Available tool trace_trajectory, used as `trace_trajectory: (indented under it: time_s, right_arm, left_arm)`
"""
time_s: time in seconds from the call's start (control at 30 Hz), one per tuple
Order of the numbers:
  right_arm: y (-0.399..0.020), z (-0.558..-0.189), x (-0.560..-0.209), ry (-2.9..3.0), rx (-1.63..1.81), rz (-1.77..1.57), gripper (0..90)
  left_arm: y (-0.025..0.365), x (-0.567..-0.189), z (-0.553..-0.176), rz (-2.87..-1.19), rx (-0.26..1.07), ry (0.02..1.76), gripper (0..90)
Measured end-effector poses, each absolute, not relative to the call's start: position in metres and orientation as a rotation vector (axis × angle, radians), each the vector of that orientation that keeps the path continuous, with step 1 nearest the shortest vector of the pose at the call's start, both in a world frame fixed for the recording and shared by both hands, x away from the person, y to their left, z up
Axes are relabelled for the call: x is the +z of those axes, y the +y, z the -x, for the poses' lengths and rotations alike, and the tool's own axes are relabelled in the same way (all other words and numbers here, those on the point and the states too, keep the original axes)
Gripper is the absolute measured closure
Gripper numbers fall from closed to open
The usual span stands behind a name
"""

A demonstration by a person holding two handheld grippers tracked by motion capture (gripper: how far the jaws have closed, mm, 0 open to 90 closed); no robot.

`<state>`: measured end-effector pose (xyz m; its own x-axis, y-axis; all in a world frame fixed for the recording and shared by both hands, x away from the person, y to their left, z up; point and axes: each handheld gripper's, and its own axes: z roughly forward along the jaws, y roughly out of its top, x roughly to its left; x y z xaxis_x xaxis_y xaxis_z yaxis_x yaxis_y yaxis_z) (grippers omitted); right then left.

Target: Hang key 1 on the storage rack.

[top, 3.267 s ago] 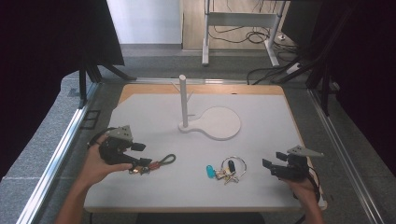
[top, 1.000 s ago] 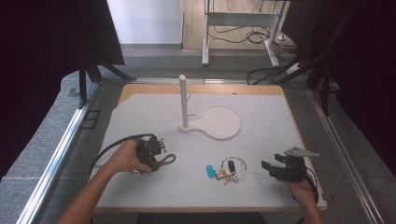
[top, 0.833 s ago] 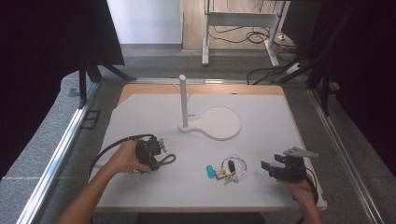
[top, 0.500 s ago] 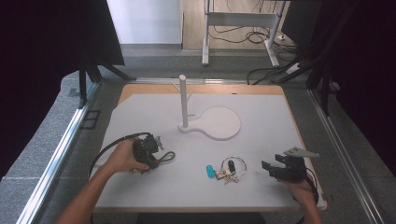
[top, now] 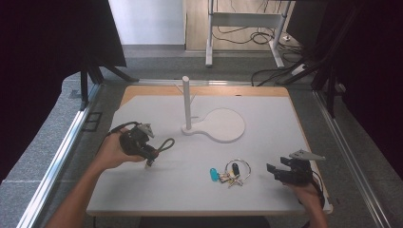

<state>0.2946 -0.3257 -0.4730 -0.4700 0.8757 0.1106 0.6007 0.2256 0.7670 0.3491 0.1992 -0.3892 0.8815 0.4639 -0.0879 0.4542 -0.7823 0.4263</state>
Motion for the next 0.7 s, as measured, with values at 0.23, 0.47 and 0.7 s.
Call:
trace_trajectory:
  time_s: [0.23, 0.47, 0.7]
  right_arm:
    - [-0.326, -0.295, -0.474, 2.160, 1.106, -1.378, 29.6]
    - [-0.327, -0.295, -0.474, 2.155, 1.110, -1.380, 29.8]
    - [-0.330, -0.295, -0.474, 2.148, 1.105, -1.392, 29.9]
  left_arm:
    - [0.201, -0.375, -0.352, -2.555, 0.033, 0.690, 66.8]
    - [0.200, -0.365, -0.356, -2.532, 0.041, 0.699, 66.8]
    - [0.205, -0.351, -0.363, -2.490, 0.070, 0.725, 66.8]
